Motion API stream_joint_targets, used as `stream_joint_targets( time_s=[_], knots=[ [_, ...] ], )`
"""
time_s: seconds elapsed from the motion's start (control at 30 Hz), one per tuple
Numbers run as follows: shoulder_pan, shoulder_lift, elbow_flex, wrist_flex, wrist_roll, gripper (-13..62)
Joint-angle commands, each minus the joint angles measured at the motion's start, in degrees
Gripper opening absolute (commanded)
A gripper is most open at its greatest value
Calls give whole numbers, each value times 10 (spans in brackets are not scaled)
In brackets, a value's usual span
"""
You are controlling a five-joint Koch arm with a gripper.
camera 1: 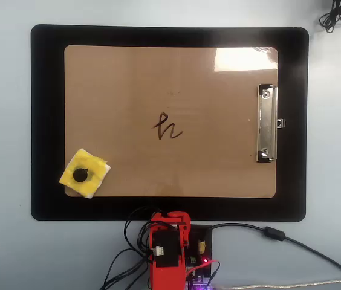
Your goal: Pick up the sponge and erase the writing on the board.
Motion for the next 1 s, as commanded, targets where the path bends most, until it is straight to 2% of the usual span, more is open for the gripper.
stream_joint_targets(
  time_s=[0.0,0.27,0.43,0.53,0.67,0.97],
  knots=[
    [-10,25,12,18,-7,347],
    [-11,25,-10,15,-11,346],
    [-13,18,-246,8,-11,339],
    [-81,12,-337,-62,-10,332],
    [-272,25,-257,-258,-25,330],
    [-488,17,54,-851,-76,330]
  ],
)
